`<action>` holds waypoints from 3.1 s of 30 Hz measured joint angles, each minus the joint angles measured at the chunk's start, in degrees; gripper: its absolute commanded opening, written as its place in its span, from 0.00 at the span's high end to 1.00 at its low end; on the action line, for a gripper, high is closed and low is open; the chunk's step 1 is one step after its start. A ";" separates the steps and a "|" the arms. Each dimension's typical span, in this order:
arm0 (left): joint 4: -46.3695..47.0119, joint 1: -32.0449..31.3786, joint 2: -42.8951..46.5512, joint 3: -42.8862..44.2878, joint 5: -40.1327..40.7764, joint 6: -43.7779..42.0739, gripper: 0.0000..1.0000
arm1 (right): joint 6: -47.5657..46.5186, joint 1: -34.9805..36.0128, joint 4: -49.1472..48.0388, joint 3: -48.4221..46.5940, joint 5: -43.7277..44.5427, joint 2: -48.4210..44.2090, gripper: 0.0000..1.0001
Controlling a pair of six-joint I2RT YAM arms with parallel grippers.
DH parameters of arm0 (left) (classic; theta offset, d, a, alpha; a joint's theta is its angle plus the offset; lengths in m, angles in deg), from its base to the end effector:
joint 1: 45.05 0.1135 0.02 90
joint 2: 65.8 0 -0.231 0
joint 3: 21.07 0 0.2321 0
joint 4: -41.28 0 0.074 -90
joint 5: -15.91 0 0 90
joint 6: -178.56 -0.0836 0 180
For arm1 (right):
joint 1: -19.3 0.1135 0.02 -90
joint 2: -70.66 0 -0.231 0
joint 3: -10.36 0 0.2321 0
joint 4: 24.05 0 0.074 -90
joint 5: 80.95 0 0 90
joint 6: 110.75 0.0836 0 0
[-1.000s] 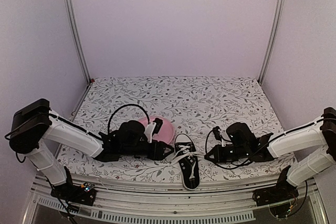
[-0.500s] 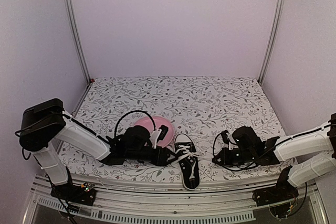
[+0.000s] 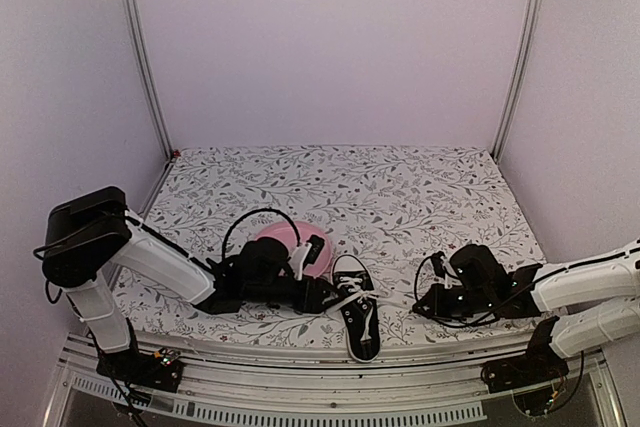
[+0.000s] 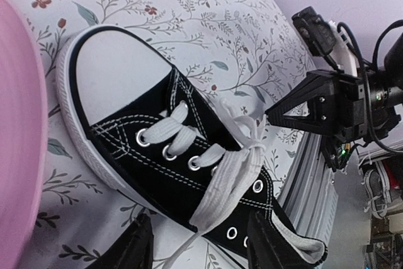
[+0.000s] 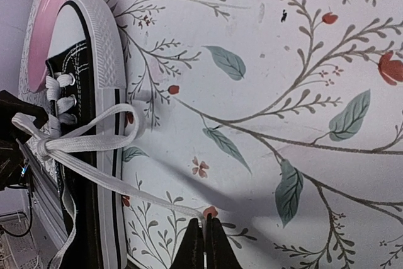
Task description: Tie the shoes
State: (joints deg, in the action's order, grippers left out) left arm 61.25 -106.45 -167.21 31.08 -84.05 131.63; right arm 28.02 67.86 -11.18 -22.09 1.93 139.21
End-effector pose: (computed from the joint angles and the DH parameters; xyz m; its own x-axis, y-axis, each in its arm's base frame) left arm 0.1565 -0.3173 0.0876 -0.8109 0.0823 -0.5793 0.5245 0.5410 -0.6574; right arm 0.1419 0.1763 0.0733 -0.9290 0.0753 -0.3623 -0.1503 0.8179 0.5553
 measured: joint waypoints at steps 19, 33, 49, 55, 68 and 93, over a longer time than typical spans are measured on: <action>1.64 0.02 -1.49 0.98 0.04 0.09 0.77 | -4.90 -4.02 2.71 -1.99 -0.90 -5.68 0.39; 1.62 0.02 -1.51 0.98 0.35 0.55 0.96 | -10.43 -4.11 -6.25 -9.94 -5.81 10.73 0.47; 1.55 0.02 -1.51 0.98 0.33 0.50 1.00 | -1.11 -3.89 -17.42 -10.01 -12.24 21.22 0.64; 1.55 0.02 -1.51 0.98 0.35 0.50 1.00 | 1.55 -3.87 -20.44 -10.01 -13.16 22.01 0.95; 0.33 0.72 0.13 -3.37 4.07 2.91 1.00 | 4.15 -4.61 -18.64 -6.43 -5.16 16.35 0.98; -1.31 1.57 5.62 -8.15 5.60 4.42 0.32 | -2.45 -6.49 -9.70 -3.39 0.39 5.99 0.51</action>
State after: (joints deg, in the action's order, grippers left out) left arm 59.94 -104.88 -161.59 22.93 -78.45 136.04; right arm 25.57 61.37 -20.88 -25.48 2.33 145.20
